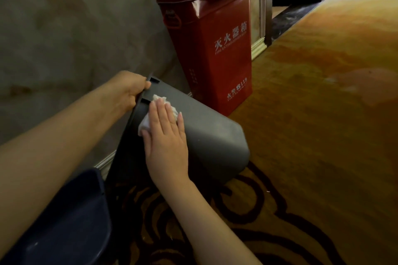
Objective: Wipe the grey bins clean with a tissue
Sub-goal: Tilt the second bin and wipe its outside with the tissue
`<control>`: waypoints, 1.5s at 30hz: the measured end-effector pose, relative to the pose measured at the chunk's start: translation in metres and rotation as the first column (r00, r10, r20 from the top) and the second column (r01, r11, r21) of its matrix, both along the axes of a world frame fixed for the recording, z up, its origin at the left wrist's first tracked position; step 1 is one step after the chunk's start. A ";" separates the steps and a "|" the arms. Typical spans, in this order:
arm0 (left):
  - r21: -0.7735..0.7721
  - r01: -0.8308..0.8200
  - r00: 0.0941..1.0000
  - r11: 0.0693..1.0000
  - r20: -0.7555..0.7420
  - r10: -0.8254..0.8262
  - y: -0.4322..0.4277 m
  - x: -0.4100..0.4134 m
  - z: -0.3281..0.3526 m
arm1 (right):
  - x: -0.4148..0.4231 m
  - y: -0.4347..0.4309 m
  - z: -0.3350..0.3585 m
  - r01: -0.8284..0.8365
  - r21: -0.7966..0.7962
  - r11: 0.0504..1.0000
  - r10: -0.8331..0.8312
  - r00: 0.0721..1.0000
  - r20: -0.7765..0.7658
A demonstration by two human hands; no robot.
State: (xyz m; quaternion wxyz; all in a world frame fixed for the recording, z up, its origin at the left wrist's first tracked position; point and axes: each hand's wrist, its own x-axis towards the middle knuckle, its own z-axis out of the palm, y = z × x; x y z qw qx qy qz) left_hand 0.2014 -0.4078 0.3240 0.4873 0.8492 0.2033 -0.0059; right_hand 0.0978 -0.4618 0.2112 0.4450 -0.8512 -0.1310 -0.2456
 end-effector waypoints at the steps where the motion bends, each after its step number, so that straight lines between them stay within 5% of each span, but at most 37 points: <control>1: 0.012 -0.014 0.999 1.000 -0.043 0.014 0.002 -0.001 0.003 | -0.002 0.002 0.003 -0.012 0.007 1.000 0.012 1.000 -0.001; 5: 0.014 -0.002 0.992 1.000 -0.125 0.004 0.000 -0.004 0.000 | -0.006 -0.001 0.001 -0.050 0.052 0.997 0.052 0.997 -0.049; 10: -0.209 0.185 0.977 0.960 -0.068 -0.203 0.005 -0.027 -0.003 | 0.010 -0.015 -0.006 -0.047 0.057 0.997 0.051 0.996 -0.071; 12: -0.143 0.306 0.950 0.941 -0.018 -0.312 0.019 -0.043 -0.010 | 0.017 -0.014 -0.006 -0.035 0.045 0.998 0.038 0.997 -0.068; 16: 0.233 0.355 0.928 0.905 0.028 -0.371 0.054 -0.058 -0.027 | 0.020 -0.008 -0.022 -0.015 0.007 1.000 0.015 0.999 -0.048; 21: -0.071 0.353 0.934 0.933 0.092 -0.346 0.075 -0.051 -0.025 | 0.023 -0.038 -0.079 0.121 0.020 0.992 -0.113 0.968 -0.224; 28: -0.174 0.360 0.931 0.917 0.131 -0.341 0.052 -0.033 -0.024 | 0.043 -0.076 -0.111 0.229 0.095 0.969 -0.177 0.907 -0.381; 33: 0.244 0.399 0.899 0.884 0.086 -0.429 0.076 -0.043 -0.039 | 0.058 -0.084 -0.111 0.202 0.135 0.970 -0.124 0.890 -0.439; 40: 0.010 0.379 0.914 0.925 0.154 -0.376 0.091 -0.049 -0.057 | 0.063 -0.071 -0.098 0.245 0.199 0.949 -0.140 0.892 -0.430; 45: -0.097 0.396 0.907 0.913 0.198 -0.372 0.077 -0.038 -0.060 | 0.062 -0.020 -0.049 0.109 0.086 0.990 -0.100 0.990 -0.104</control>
